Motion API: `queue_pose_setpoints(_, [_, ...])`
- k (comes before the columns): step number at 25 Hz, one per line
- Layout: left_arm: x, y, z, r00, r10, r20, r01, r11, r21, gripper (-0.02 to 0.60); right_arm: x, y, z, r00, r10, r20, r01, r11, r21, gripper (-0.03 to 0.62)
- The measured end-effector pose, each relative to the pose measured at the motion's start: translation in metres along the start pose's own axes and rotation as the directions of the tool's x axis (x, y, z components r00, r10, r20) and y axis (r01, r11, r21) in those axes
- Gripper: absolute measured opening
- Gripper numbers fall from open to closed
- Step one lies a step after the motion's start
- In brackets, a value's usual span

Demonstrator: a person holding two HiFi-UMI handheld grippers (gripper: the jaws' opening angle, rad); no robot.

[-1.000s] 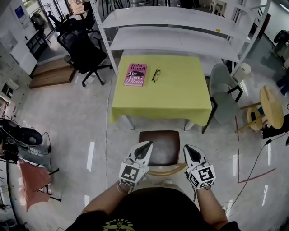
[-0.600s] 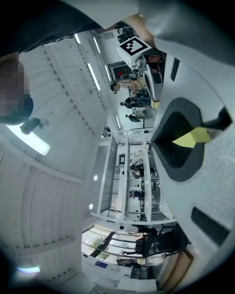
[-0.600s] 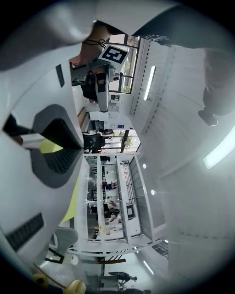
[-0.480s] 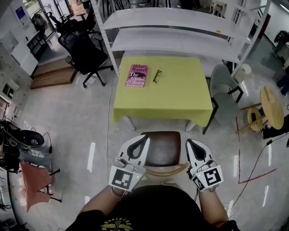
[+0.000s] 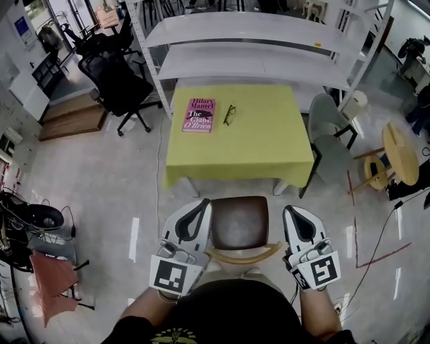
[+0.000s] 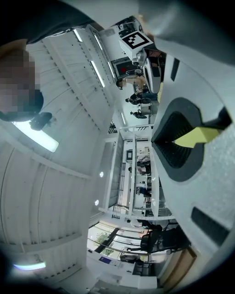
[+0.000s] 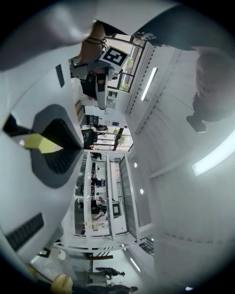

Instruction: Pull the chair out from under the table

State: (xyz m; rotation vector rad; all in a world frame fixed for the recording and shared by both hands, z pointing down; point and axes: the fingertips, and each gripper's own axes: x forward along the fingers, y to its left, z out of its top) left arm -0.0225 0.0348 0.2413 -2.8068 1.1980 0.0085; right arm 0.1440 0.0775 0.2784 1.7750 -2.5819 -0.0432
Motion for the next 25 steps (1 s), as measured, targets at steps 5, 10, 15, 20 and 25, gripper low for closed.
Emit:
queue_pose_setpoints(5, [-0.003, 0.010, -0.010, 1.000, -0.019, -0.010, 0.019, 1.000, -0.010, 0.009, 0.000, 0.003, 0.001, 0.999, -0.037, -0.007, 0.037, 0.999, -0.005, 0.009])
queue_pose_setpoints(10, [-0.007, 0.022, -0.022, 0.999, -0.042, -0.023, 0.040, 0.998, -0.051, 0.009, 0.007, 0.016, -0.001, 0.998, -0.052, -0.036, 0.051, 0.999, -0.019, 0.009])
queue_pose_setpoints(15, [-0.009, 0.028, -0.031, 0.997, -0.077, -0.027, 0.075, 0.994, -0.074, 0.009, 0.014, 0.028, -0.002, 0.996, -0.073, -0.055, 0.071, 0.997, -0.032, 0.009])
queue_pose_setpoints(20, [-0.003, 0.036, -0.040, 0.997, -0.073, -0.026, 0.071, 0.994, -0.088, 0.009, 0.020, 0.025, -0.007, 0.995, -0.079, -0.068, 0.076, 0.996, -0.040, 0.009])
queue_pose_setpoints(25, [0.022, 0.033, -0.047, 0.996, -0.086, -0.035, 0.083, 0.994, -0.077, 0.009, 0.025, -0.001, -0.010, 0.994, -0.094, -0.059, 0.092, 0.995, -0.035, 0.009])
